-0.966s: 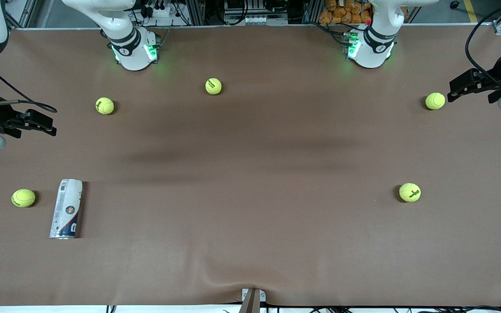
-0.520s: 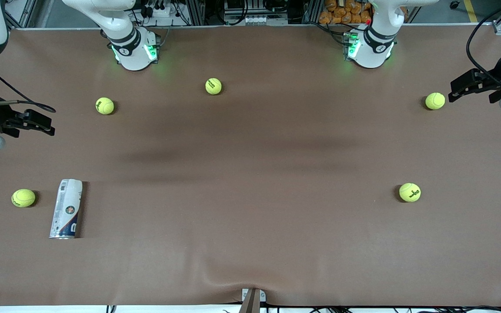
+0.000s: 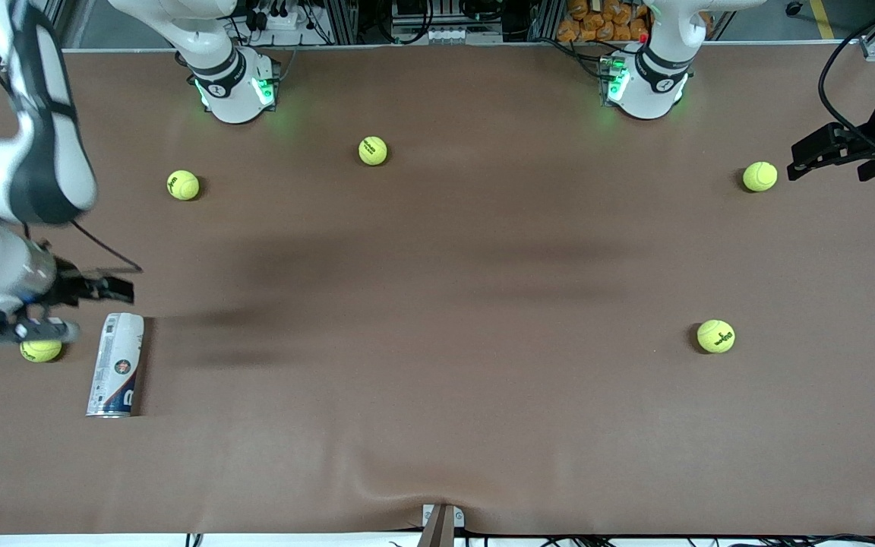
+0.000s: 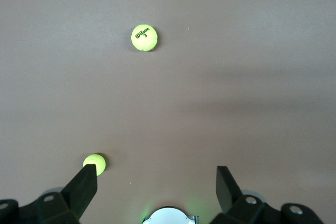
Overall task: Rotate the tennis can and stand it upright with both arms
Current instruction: 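Reach the right gripper down over the lying tennis can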
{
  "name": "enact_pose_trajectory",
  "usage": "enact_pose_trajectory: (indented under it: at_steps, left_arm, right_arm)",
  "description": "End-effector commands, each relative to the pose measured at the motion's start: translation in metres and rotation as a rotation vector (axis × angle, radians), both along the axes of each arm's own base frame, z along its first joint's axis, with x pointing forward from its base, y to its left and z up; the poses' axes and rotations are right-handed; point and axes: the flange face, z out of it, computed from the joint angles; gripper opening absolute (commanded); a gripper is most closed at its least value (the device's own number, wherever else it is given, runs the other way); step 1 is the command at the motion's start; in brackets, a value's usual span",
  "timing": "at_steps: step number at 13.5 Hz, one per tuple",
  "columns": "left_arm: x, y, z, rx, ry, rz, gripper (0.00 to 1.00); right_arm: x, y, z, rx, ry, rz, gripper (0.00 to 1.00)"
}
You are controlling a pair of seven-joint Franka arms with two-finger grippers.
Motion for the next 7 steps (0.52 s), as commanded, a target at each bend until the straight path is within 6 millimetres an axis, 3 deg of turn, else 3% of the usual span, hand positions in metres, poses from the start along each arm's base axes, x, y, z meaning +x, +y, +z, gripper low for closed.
enact_pose_trajectory:
  at_steps: [1,2,4,7]
  left_arm:
    - [-0.003,0.001,0.002,0.013,0.007,0.0,1.0]
    - [-0.002,0.002,0.0,0.013,0.012,0.0,1.0]
    - [-0.002,-0.001,-0.001,0.013,0.014,-0.002,1.0]
    - [-0.002,-0.001,0.0,0.013,0.015,-0.006,1.0]
  right_arm:
    - [0.016,-0.028,-0.035,-0.032,-0.027,0.081,1.0]
    - [0.021,-0.032,-0.054,-0.029,-0.038,0.126,1.0]
    - [0.023,-0.067,-0.097,-0.02,-0.059,0.141,1.0]
    - [0.022,-0.079,-0.128,-0.012,-0.056,0.17,1.0]
